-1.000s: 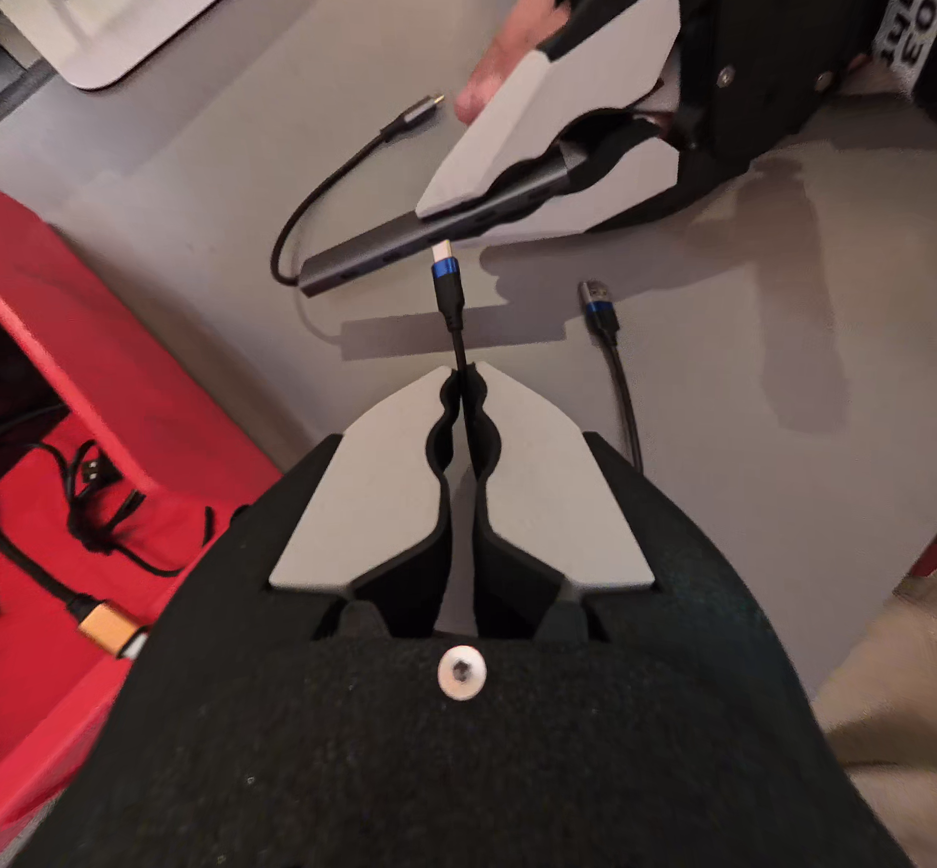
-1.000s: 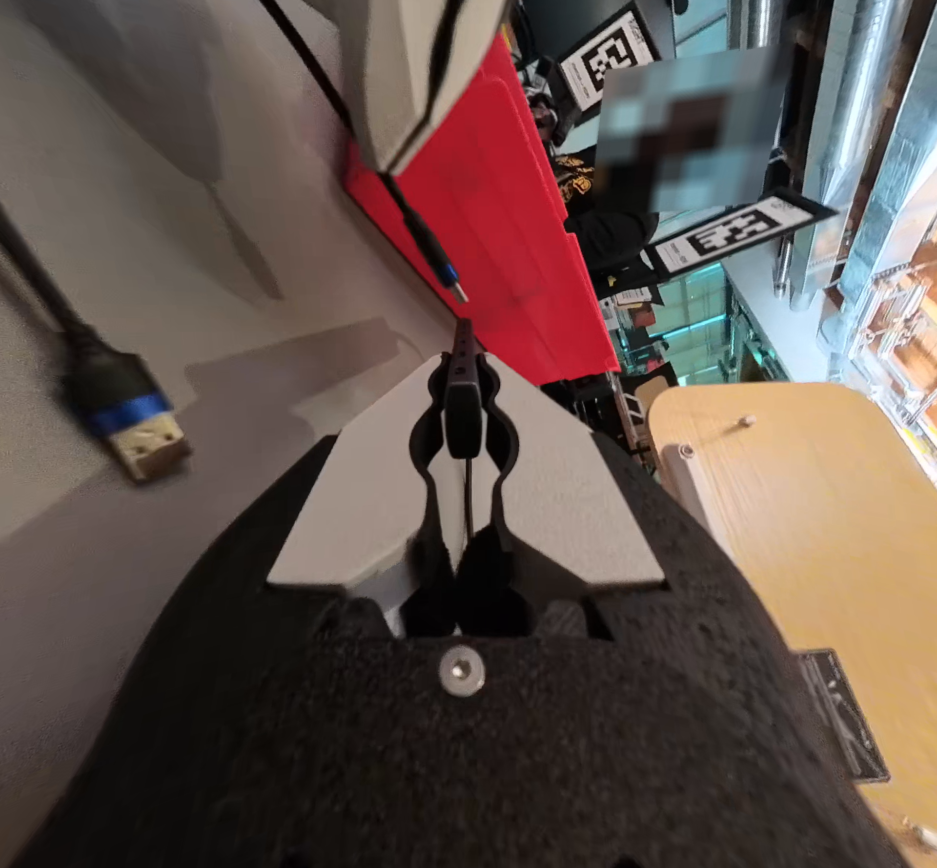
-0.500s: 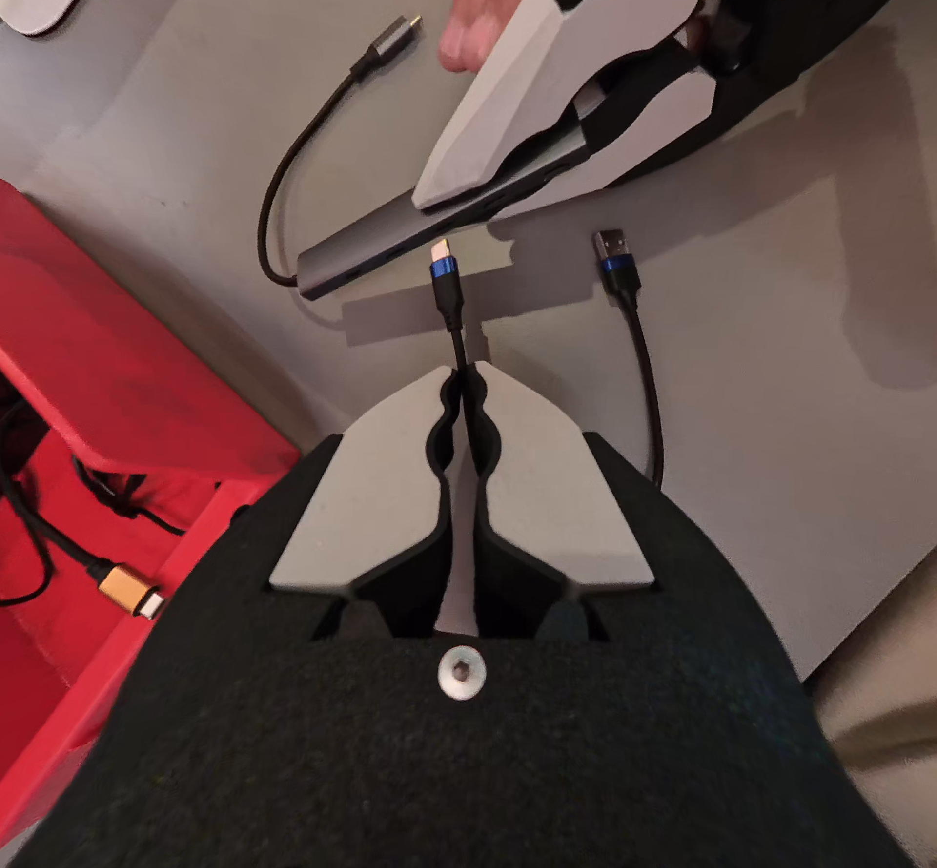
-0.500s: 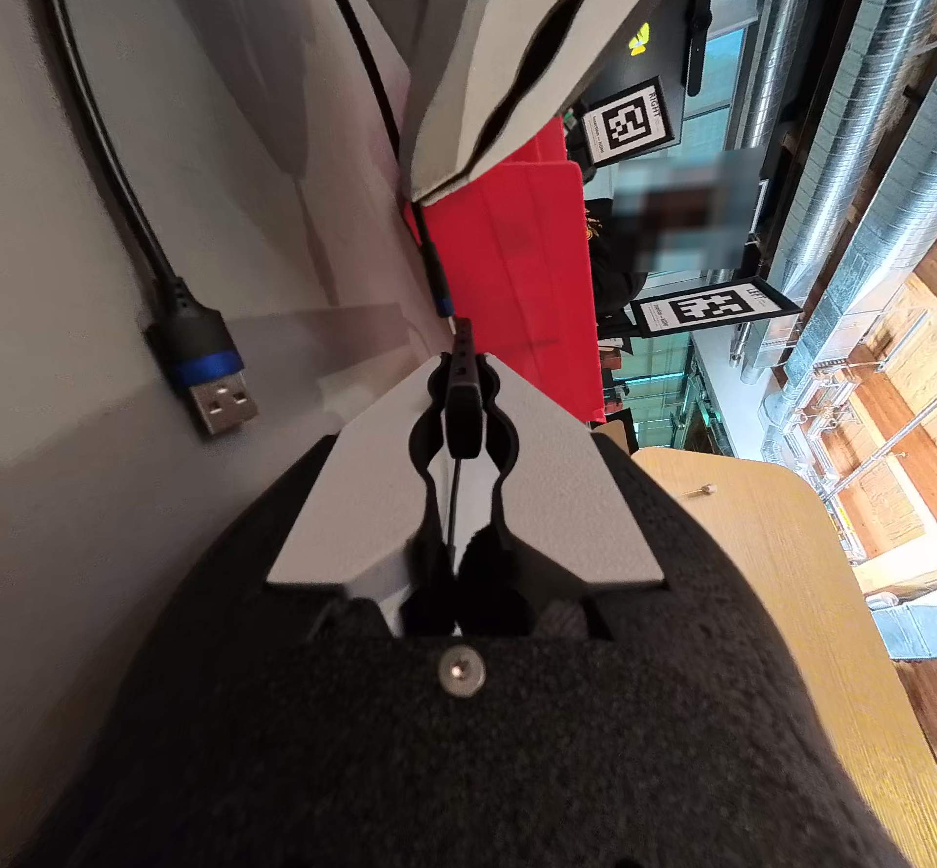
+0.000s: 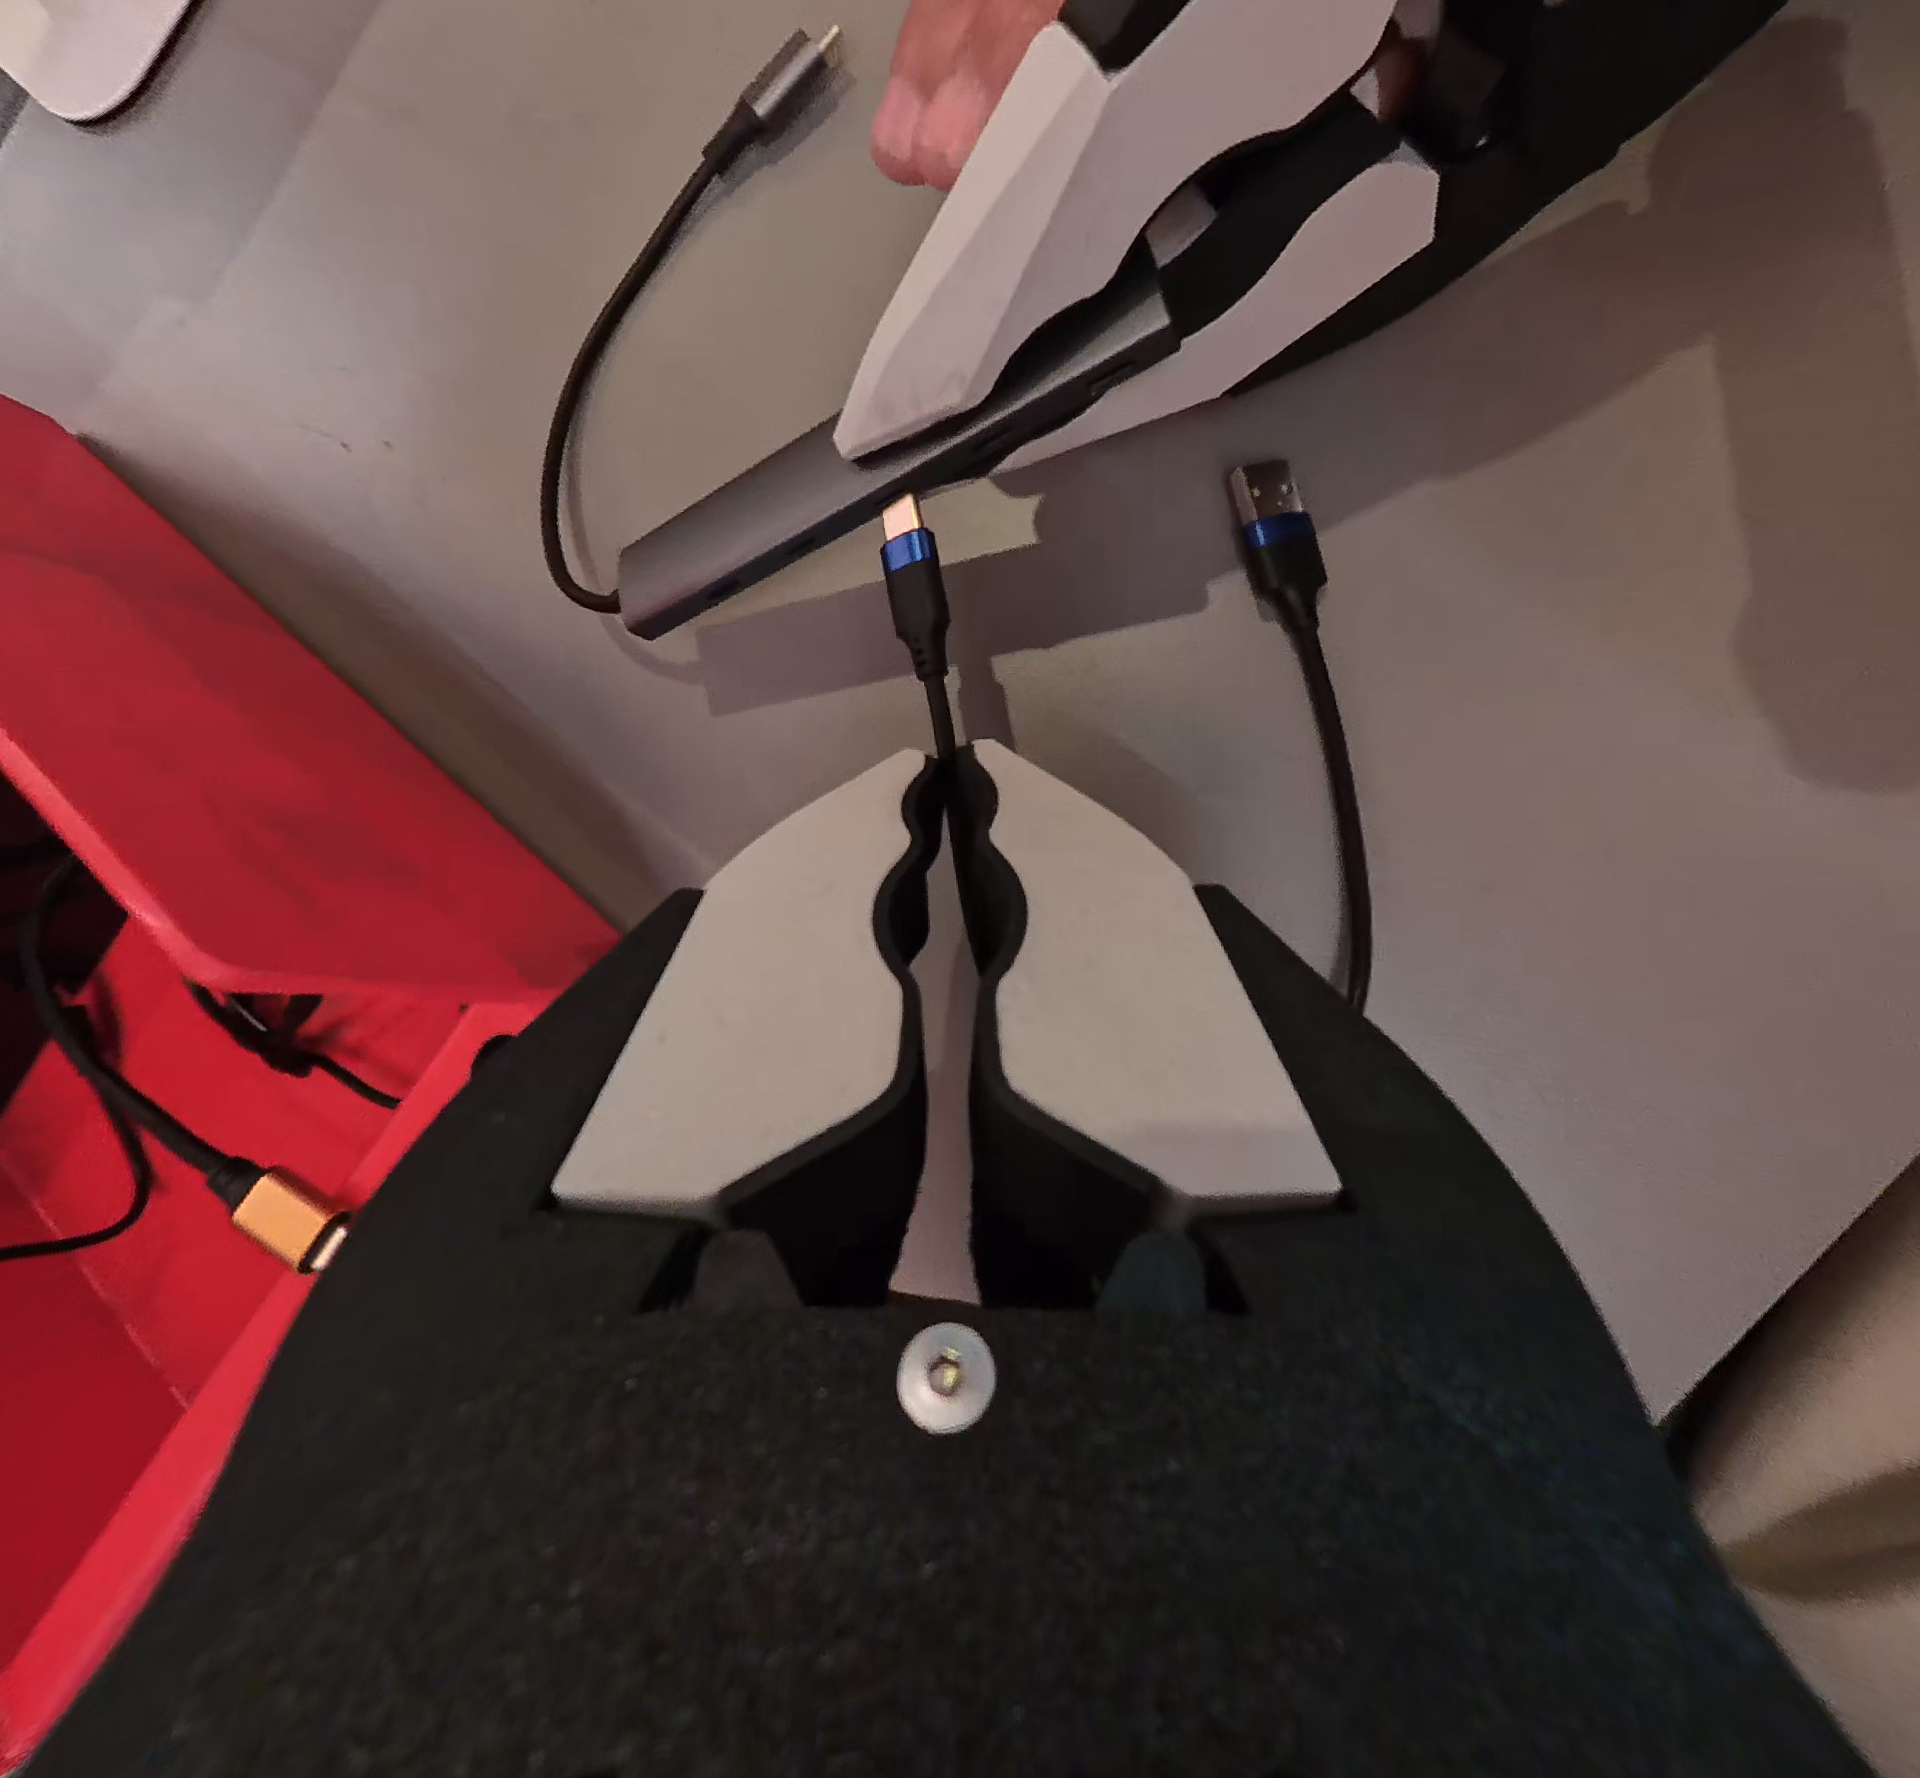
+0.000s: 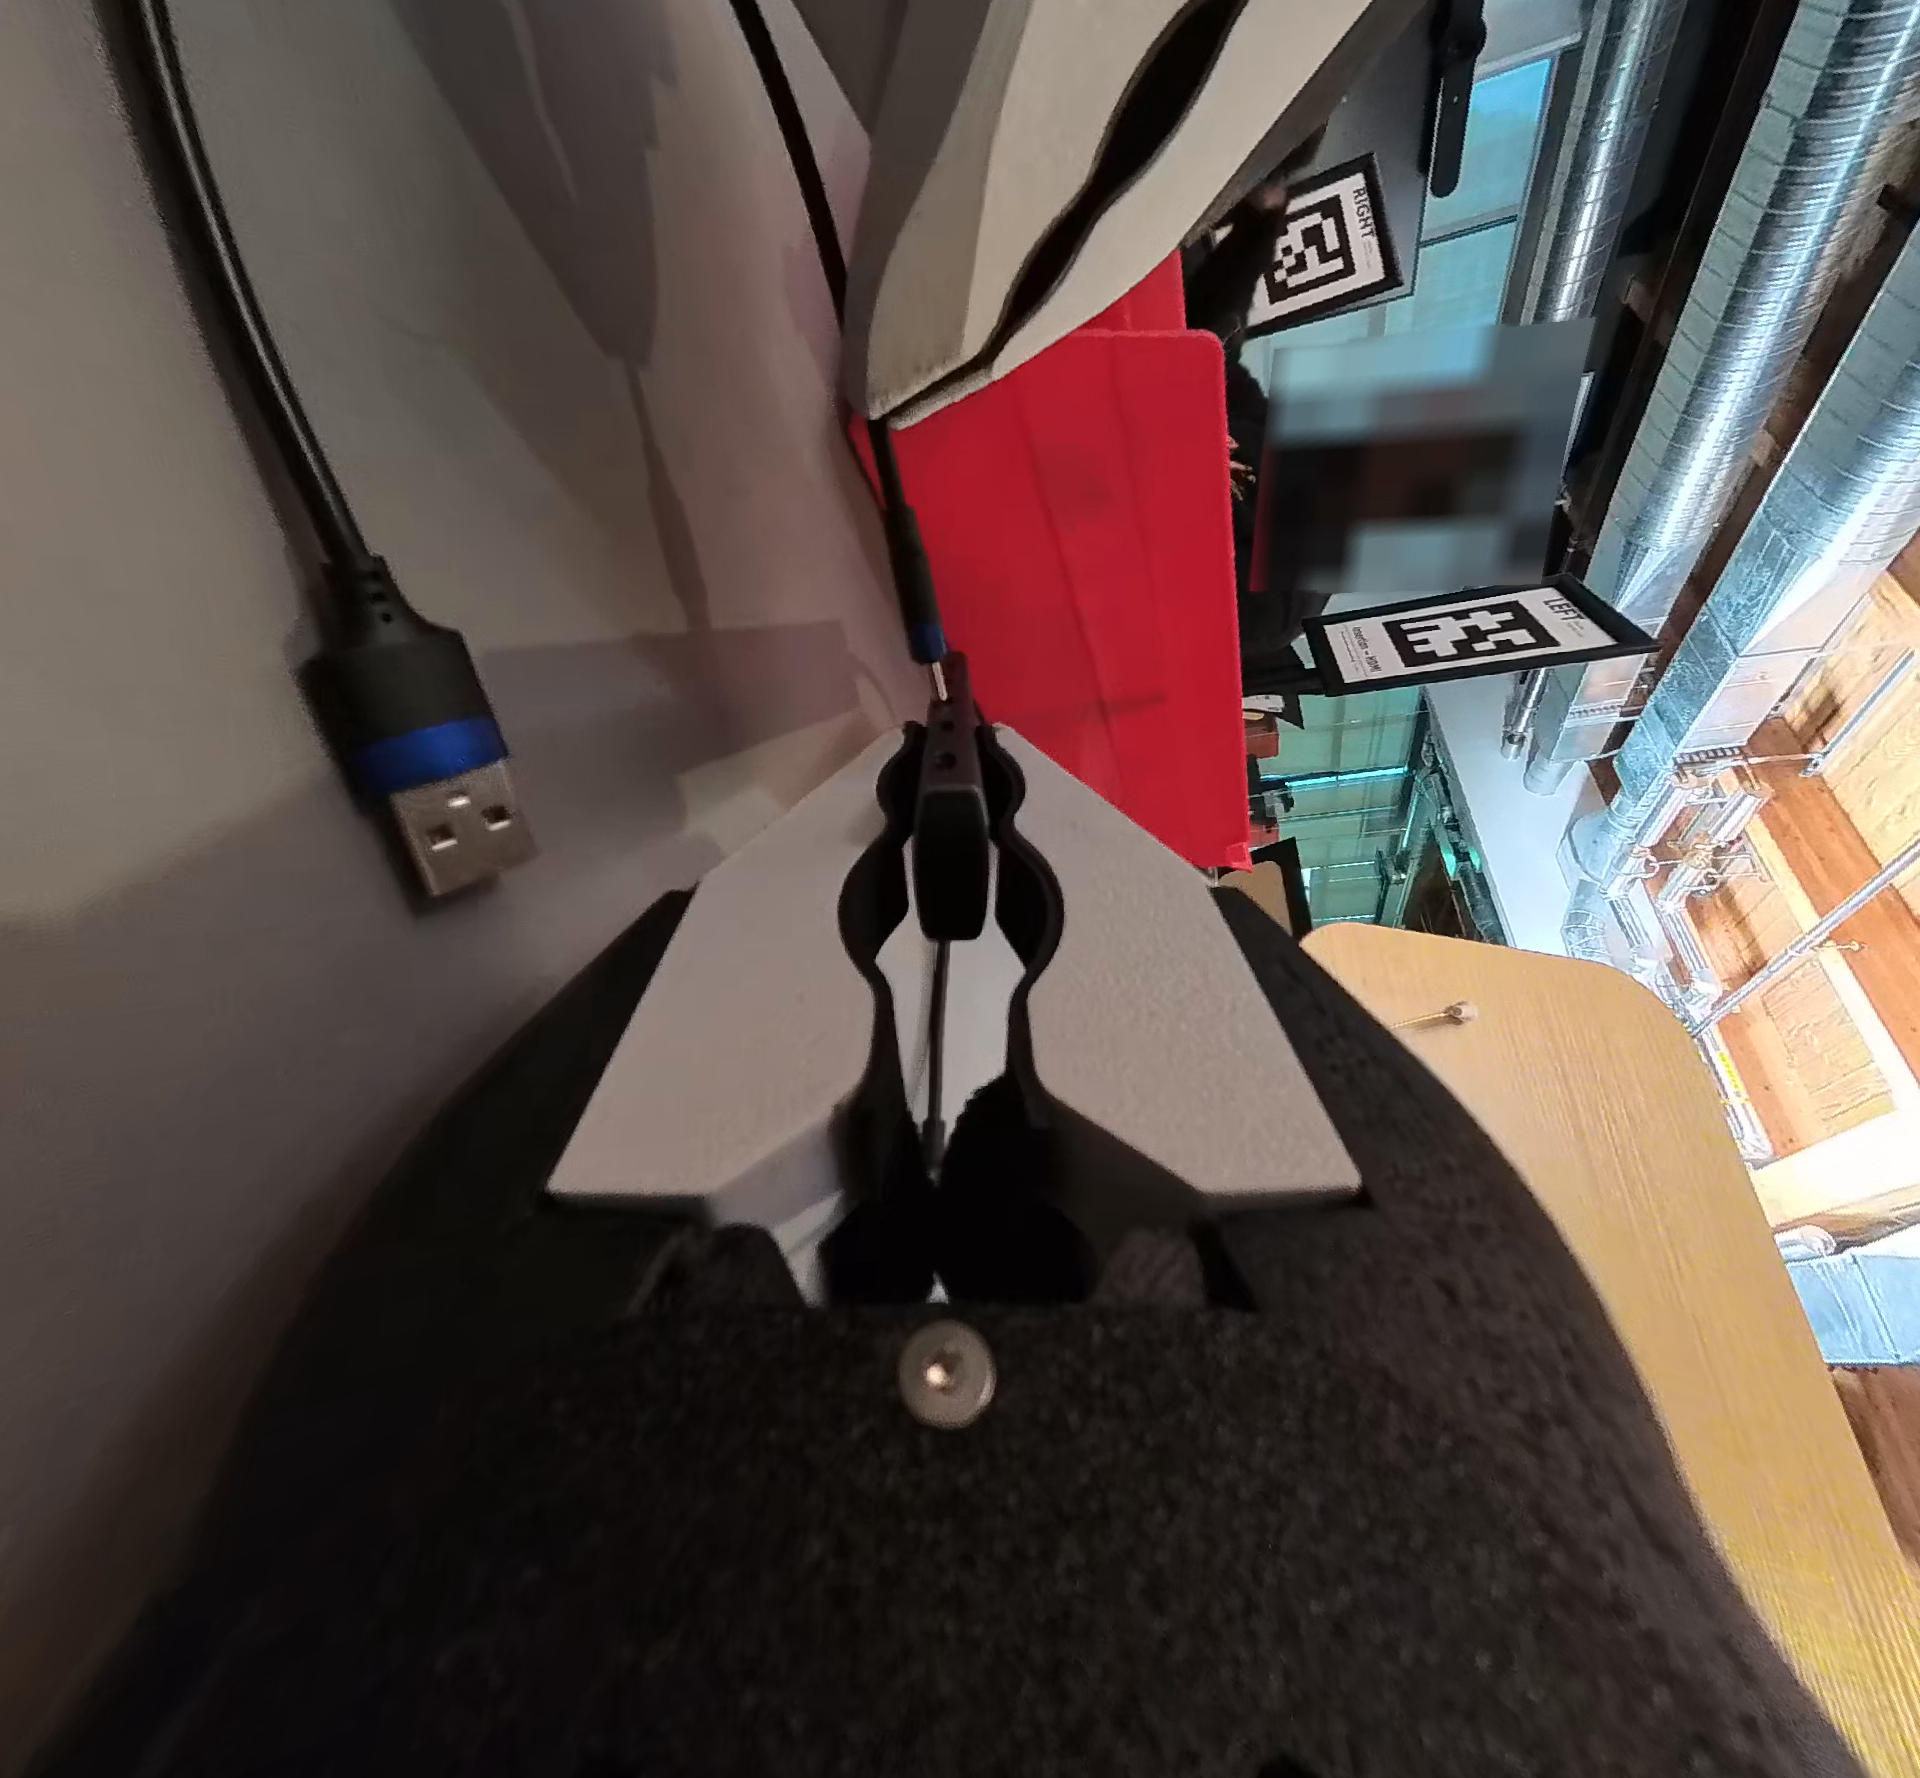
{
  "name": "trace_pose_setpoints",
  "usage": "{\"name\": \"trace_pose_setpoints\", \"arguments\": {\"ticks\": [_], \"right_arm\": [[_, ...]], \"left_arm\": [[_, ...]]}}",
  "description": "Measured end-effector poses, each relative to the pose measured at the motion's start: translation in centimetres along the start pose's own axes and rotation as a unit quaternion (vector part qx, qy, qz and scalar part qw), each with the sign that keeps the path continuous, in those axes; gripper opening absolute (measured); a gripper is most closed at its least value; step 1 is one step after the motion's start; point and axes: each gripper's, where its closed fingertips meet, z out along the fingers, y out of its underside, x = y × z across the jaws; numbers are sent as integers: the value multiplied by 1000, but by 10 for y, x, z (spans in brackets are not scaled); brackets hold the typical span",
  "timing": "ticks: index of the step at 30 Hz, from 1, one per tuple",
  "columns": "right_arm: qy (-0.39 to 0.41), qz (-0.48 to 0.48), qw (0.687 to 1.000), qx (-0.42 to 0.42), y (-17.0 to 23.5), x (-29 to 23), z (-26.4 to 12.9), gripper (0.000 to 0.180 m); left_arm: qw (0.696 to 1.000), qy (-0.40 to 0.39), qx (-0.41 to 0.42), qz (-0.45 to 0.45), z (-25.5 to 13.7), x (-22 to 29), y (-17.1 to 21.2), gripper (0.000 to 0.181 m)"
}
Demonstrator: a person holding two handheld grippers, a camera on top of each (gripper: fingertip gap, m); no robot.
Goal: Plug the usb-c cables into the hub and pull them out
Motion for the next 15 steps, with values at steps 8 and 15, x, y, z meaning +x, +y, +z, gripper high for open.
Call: {"name": "trace_pose_setpoints", "arguments": {"ticks": [8,15], "right_arm": [[-5,-1,1000,-3,1,-2,1,9],[-12,6,1000,1,-2,-4,0,9]], "left_arm": [[1000,2,7,-2,-1,0,-3,1],[1000,-9,-7,15,0,0,0,2]]}}
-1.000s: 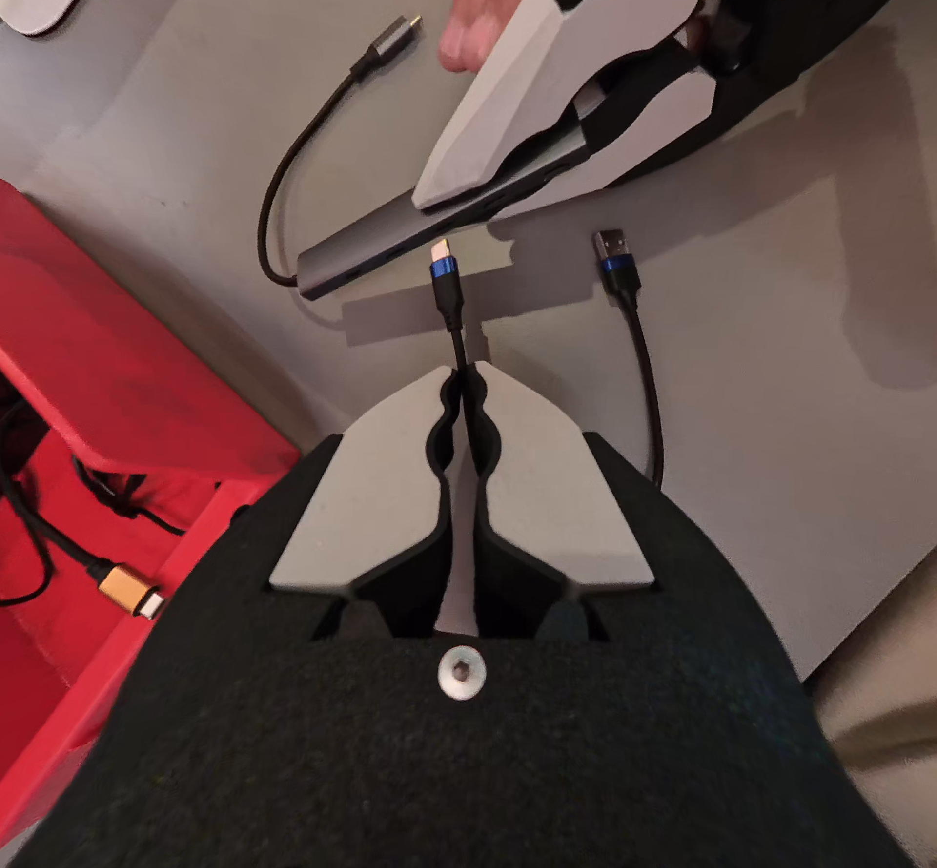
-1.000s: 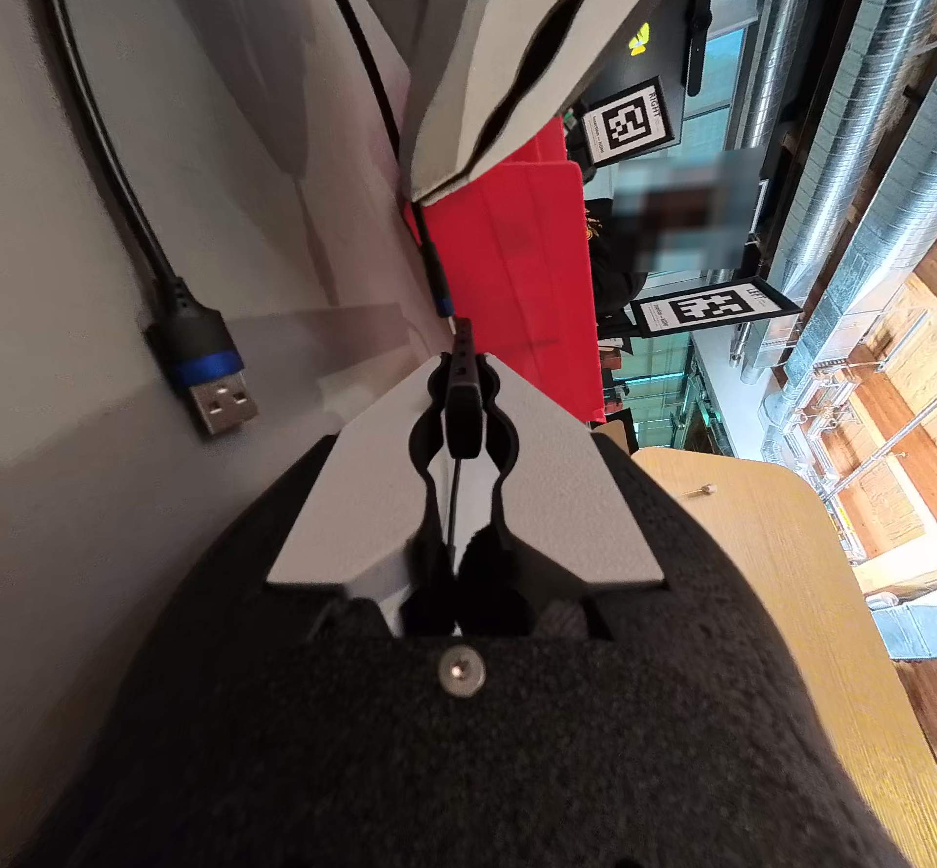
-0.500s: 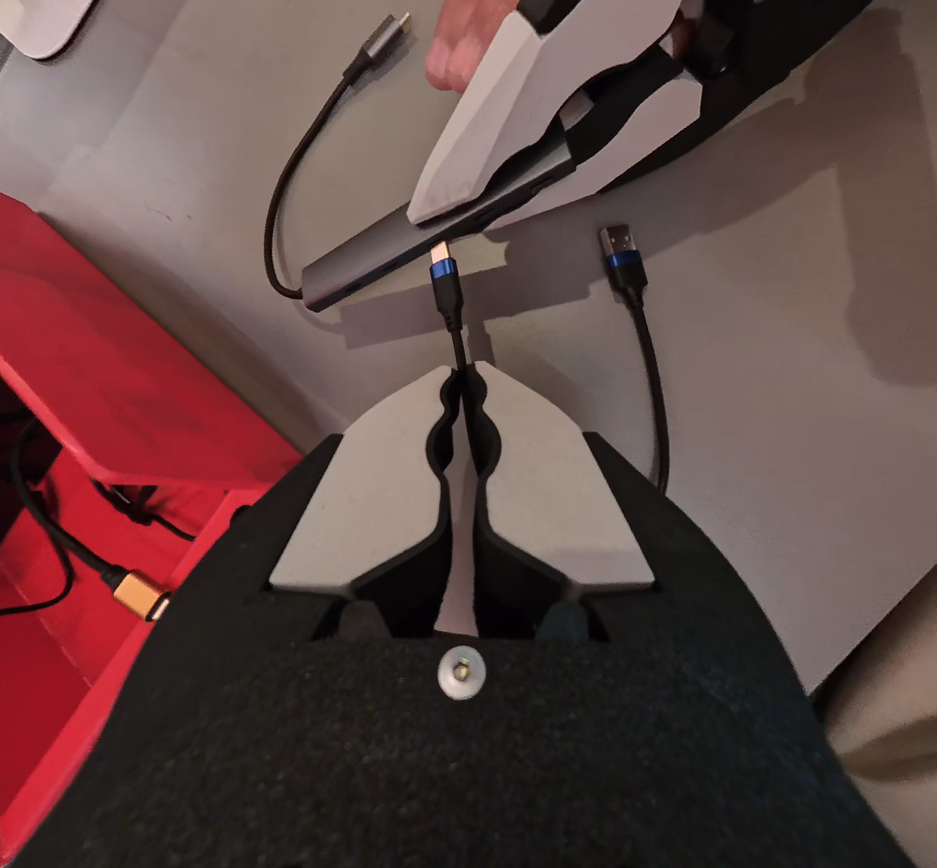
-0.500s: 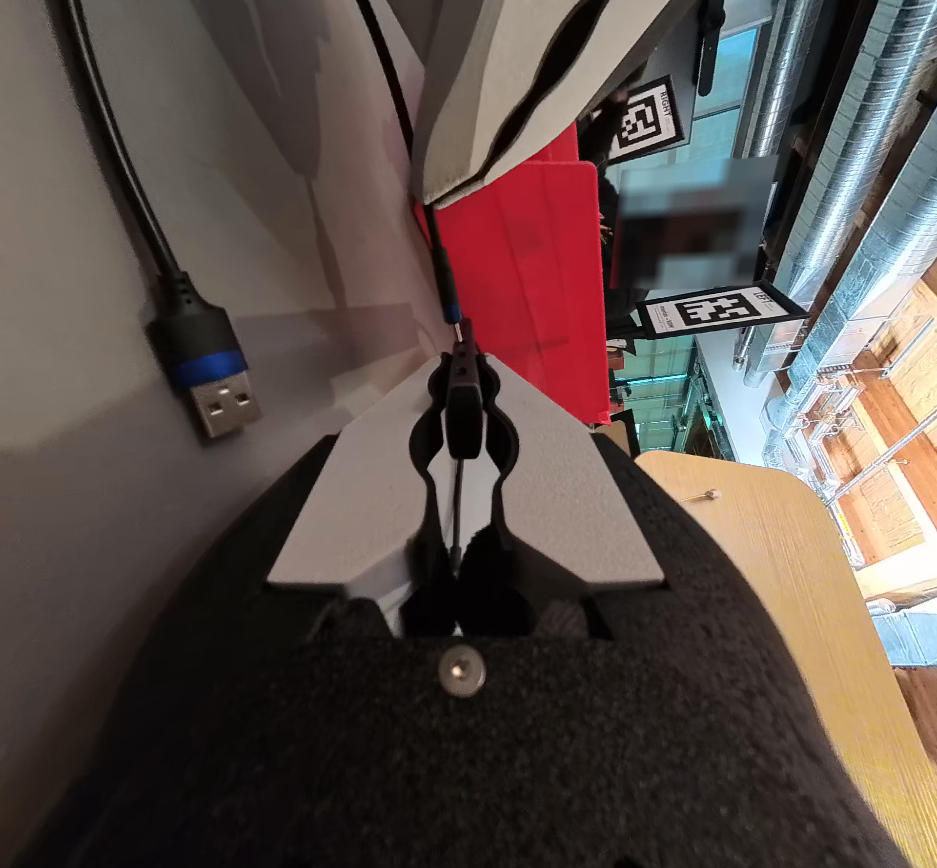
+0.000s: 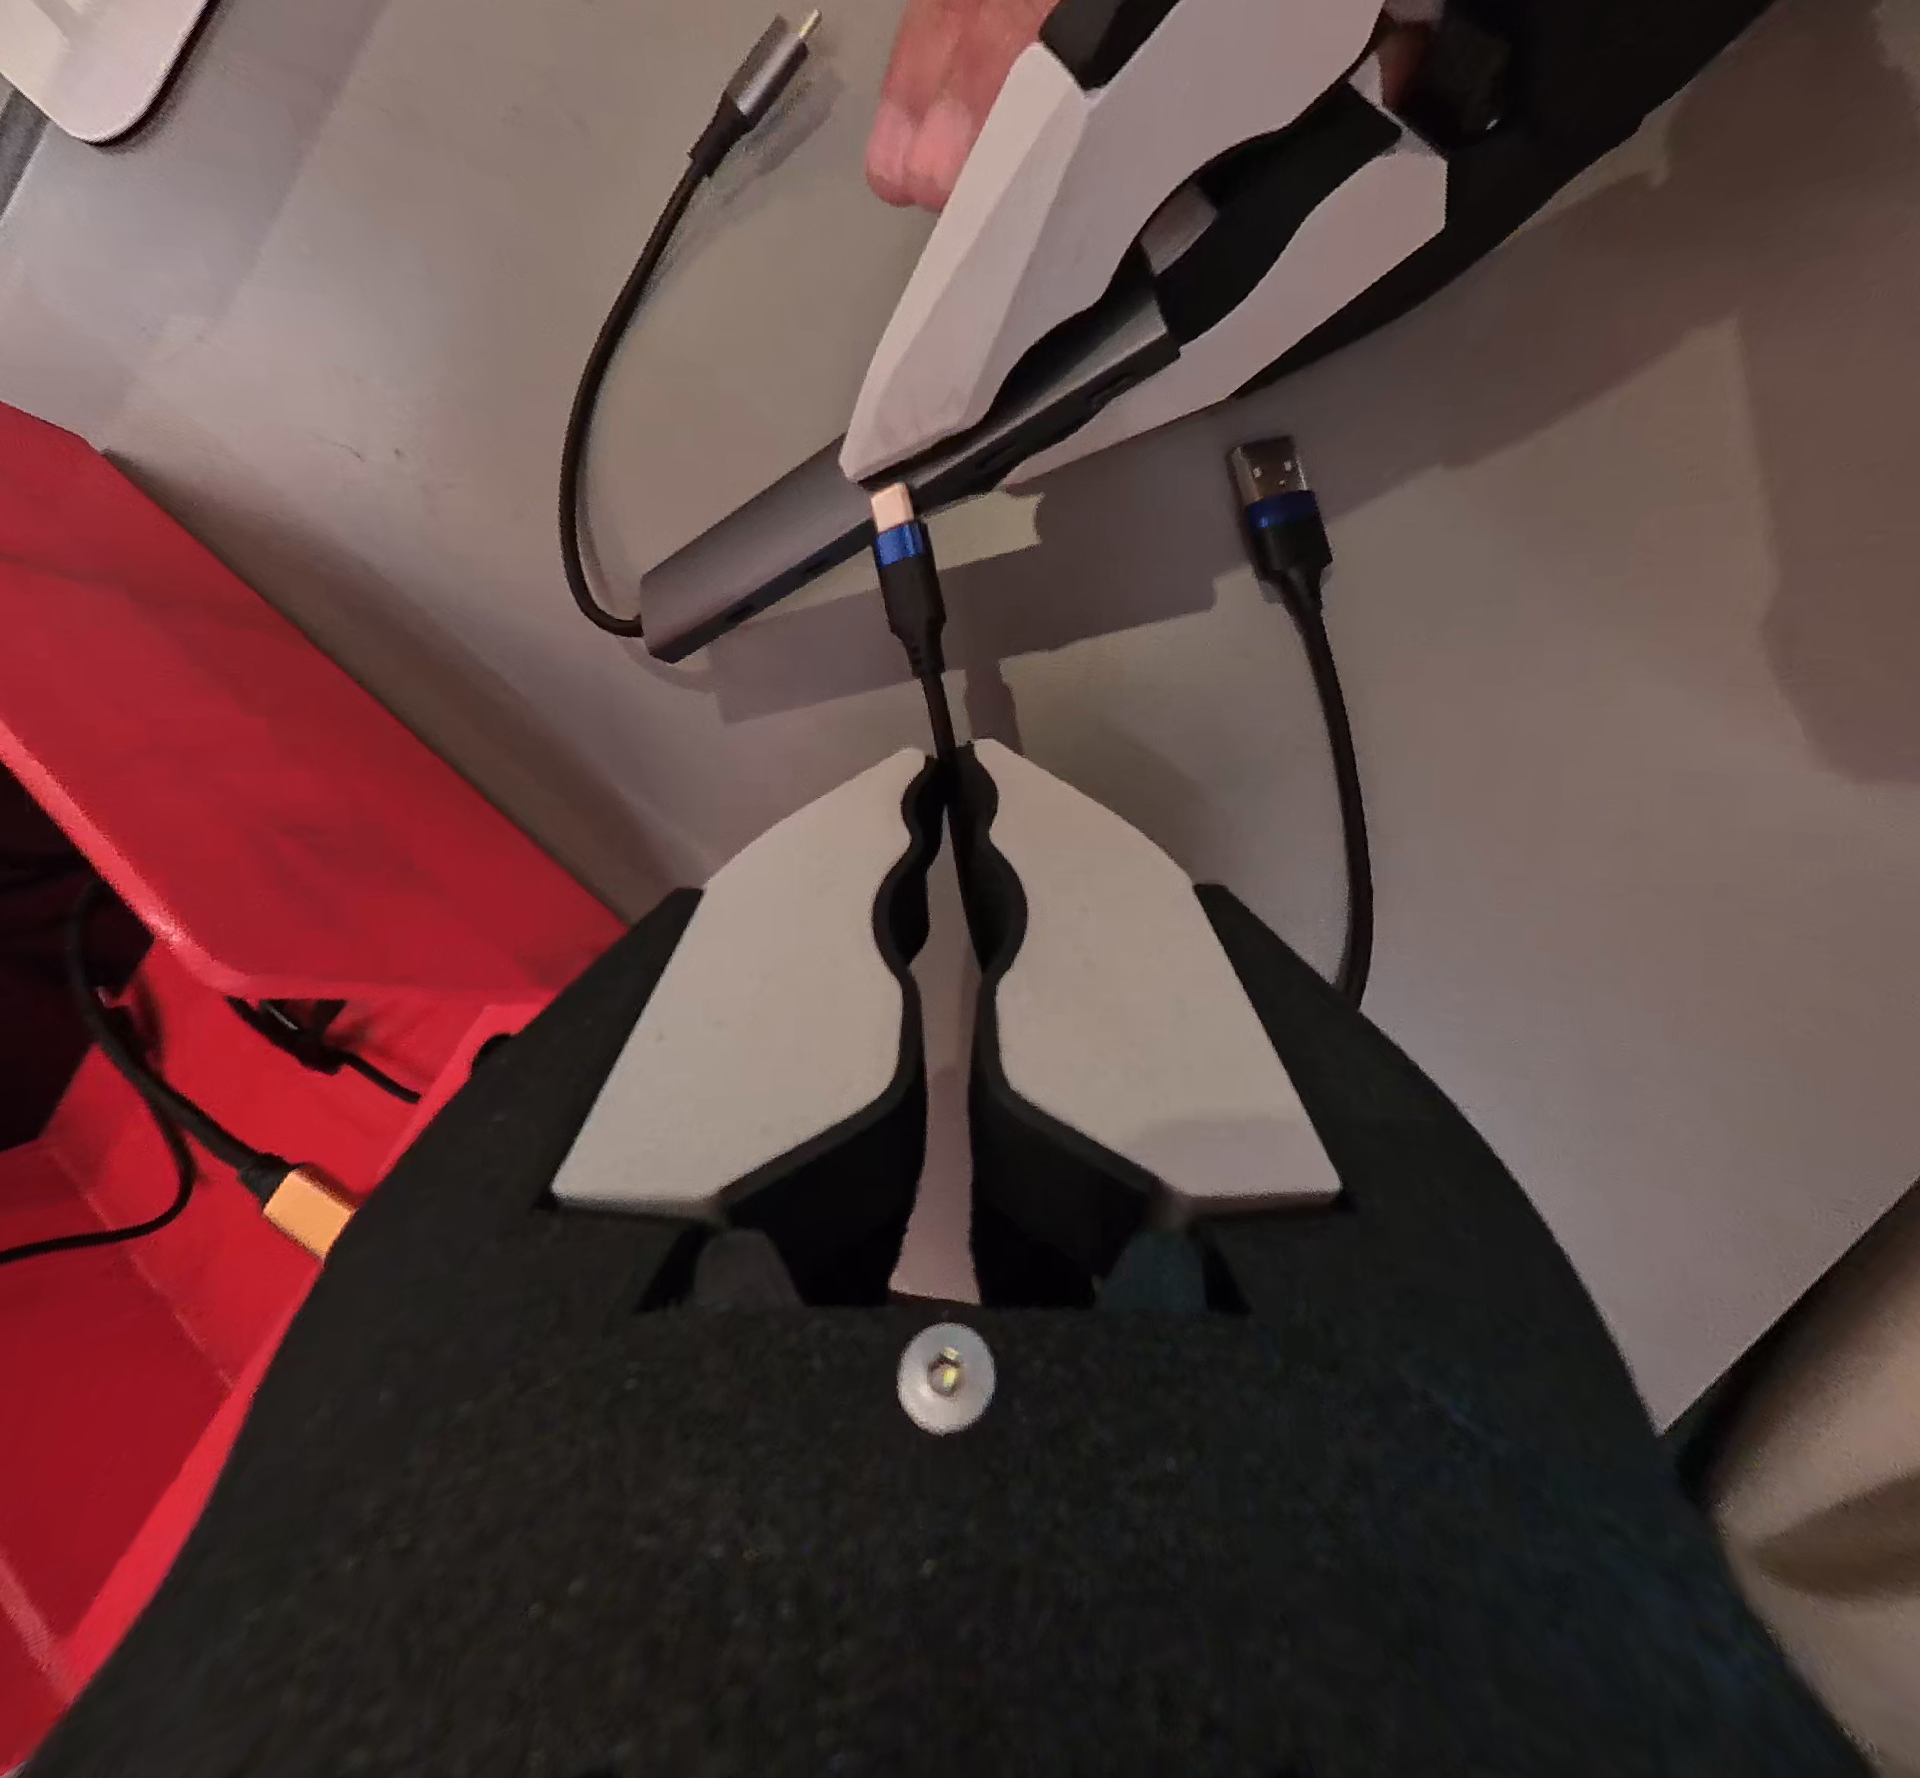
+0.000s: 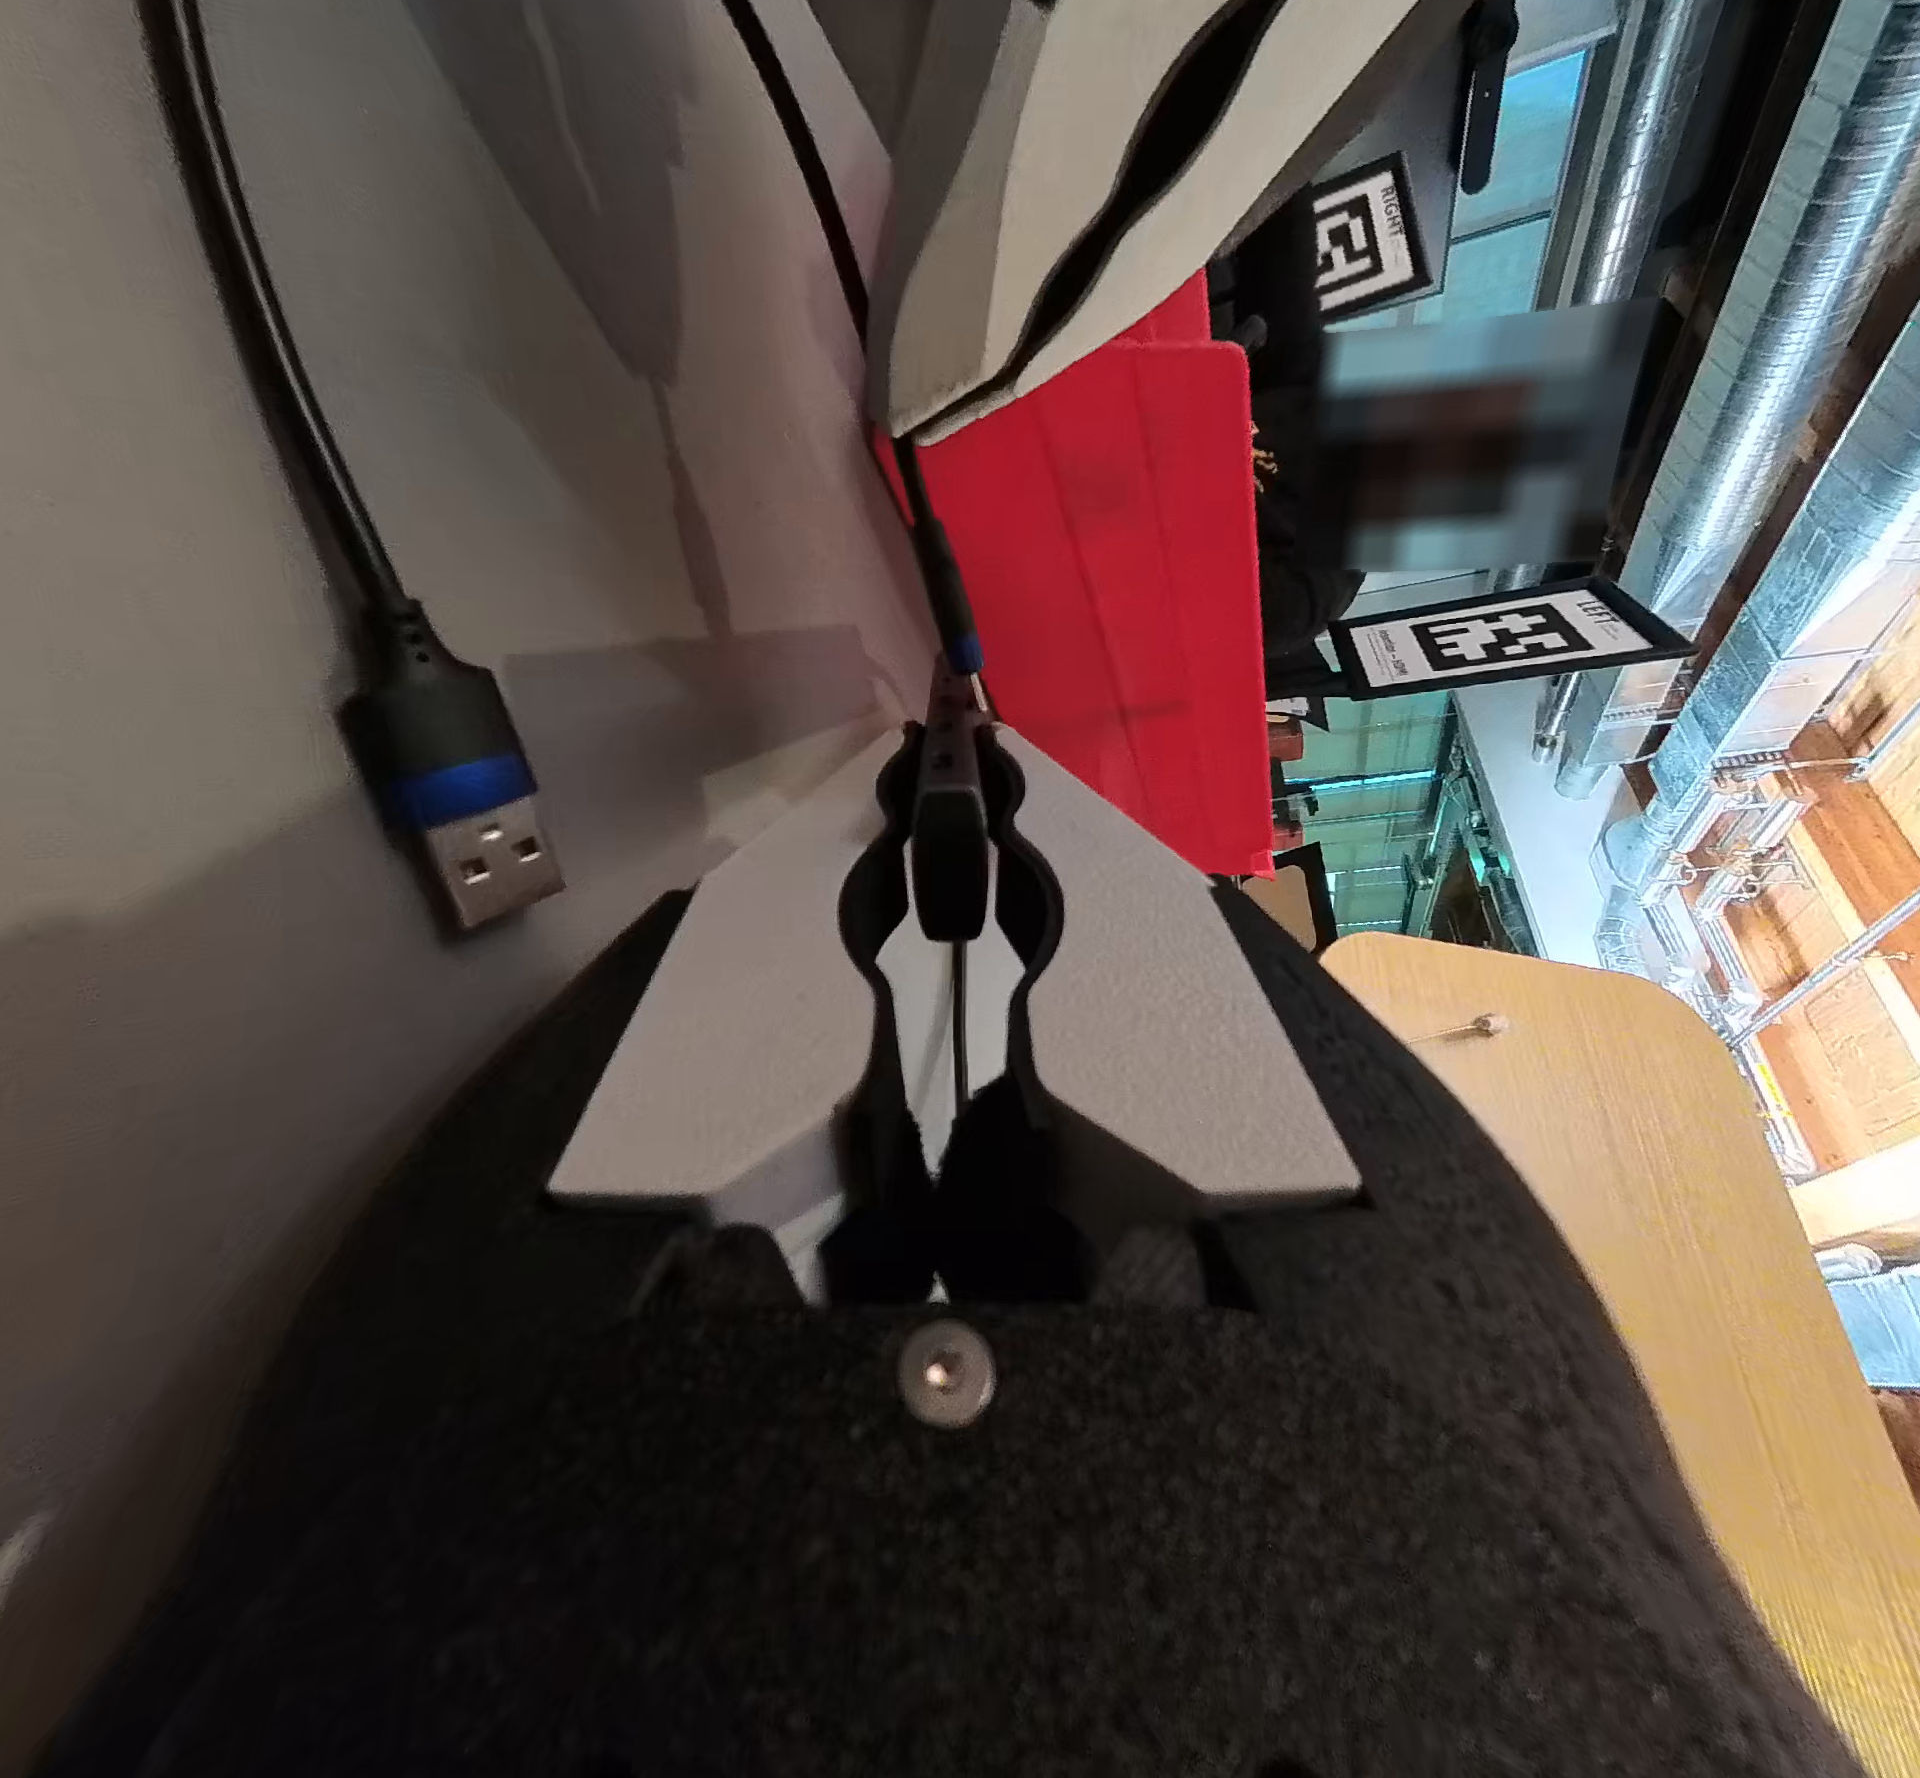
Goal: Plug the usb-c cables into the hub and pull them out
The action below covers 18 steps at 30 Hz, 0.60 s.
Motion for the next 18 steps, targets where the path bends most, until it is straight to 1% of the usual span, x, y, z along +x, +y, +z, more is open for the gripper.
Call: {"name": "trace_pose_setpoints", "arguments": {"ticks": [18], "right_arm": [[-5,2,1000,-2,1,-2,0,9]], "left_arm": [[1000,2,-12,5,4,0,6,1]]}}
